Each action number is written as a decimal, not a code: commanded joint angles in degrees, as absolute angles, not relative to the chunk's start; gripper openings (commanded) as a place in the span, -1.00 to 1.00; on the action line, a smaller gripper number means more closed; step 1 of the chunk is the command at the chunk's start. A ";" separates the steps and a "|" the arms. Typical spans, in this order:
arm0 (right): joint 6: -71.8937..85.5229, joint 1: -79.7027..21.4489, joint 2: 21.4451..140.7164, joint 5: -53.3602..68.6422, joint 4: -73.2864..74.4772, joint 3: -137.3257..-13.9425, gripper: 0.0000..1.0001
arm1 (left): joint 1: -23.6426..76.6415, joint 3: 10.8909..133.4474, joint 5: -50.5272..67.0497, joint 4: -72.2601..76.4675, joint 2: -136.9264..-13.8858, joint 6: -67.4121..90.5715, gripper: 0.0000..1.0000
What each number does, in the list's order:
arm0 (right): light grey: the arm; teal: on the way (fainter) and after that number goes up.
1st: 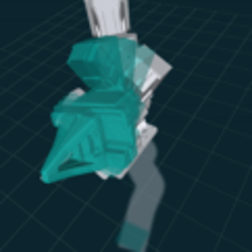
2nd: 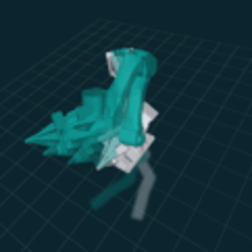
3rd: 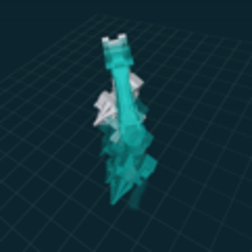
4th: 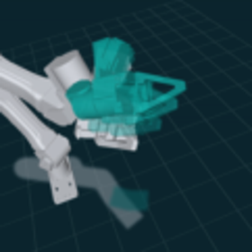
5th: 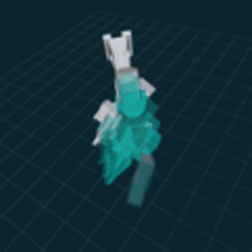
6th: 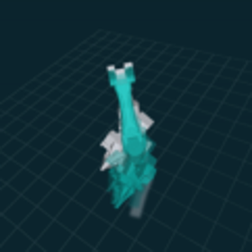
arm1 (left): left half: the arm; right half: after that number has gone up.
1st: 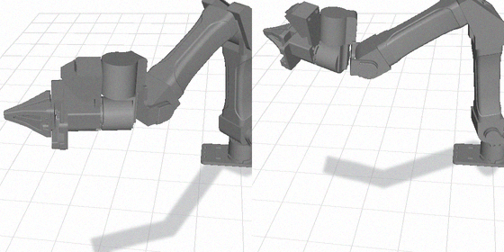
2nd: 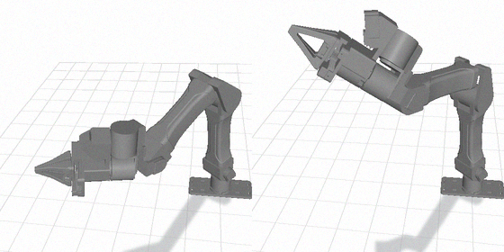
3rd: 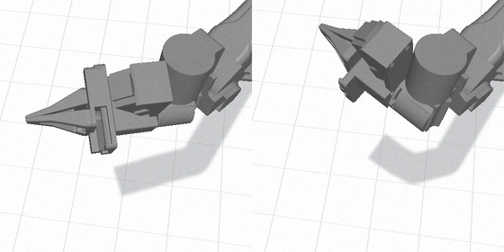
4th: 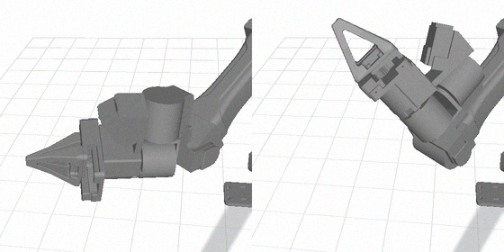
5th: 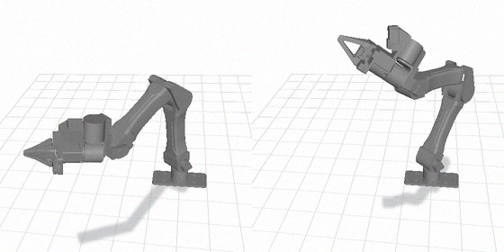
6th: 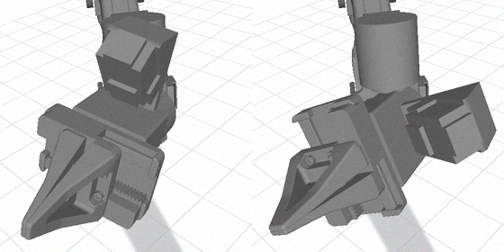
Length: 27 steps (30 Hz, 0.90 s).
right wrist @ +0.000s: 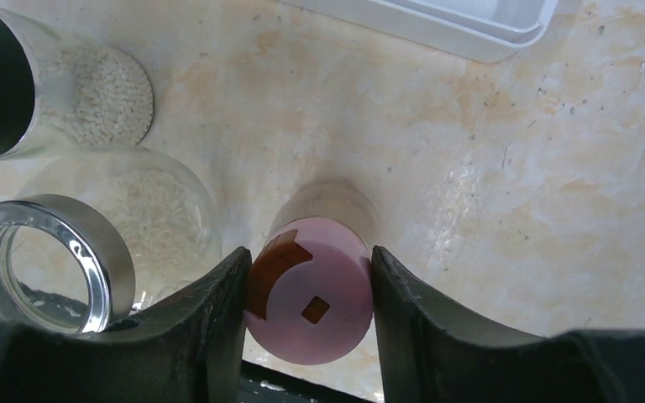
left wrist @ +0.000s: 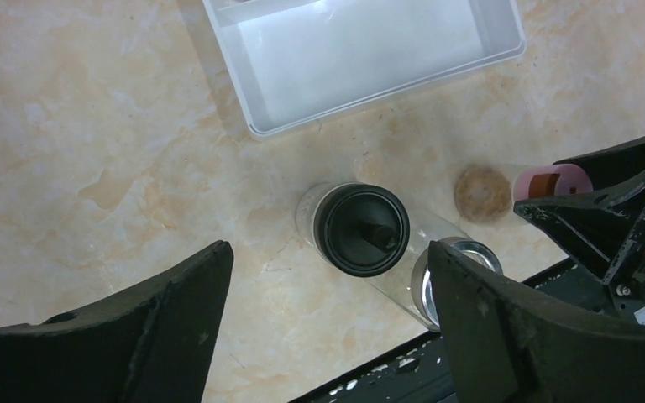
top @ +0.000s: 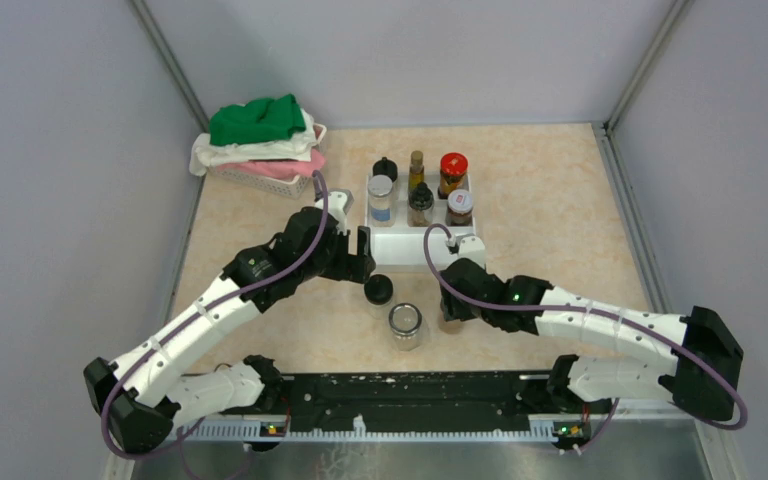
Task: Organize the condiment bottles
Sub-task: Pick up the bottle from the center of the board, then place the bottle in the storage box.
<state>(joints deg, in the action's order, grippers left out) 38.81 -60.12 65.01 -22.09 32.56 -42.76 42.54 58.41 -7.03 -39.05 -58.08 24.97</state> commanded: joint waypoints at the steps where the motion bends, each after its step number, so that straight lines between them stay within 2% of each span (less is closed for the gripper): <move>1: 39.35 -60.73 67.01 -25.02 31.51 -43.54 -0.35 | 42.80 58.39 -7.16 -37.92 -59.46 23.98 0.97; 8: 35.03 -60.67 69.15 -33.69 35.04 -51.76 -0.49 | 42.80 59.56 -9.36 -36.86 -61.52 22.67 0.98; 12: 28.19 -57.06 70.41 -36.35 33.12 -57.94 -0.52 | 42.80 60.04 -10.03 -35.81 -62.92 21.94 0.98; 19: 20.11 -45.86 72.95 -33.31 25.63 -62.70 -0.53 | 42.80 60.73 -10.55 -35.50 -63.81 21.62 0.98; 27: 19.13 -38.67 76.77 -26.41 17.19 -59.01 -0.55 | 42.80 60.06 -11.00 -34.64 -63.42 21.23 0.98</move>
<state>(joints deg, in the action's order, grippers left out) 20.75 -40.27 75.61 -30.48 23.83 -60.23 42.54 58.50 -10.15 -37.47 -63.81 22.26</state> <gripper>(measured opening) 0.491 0.987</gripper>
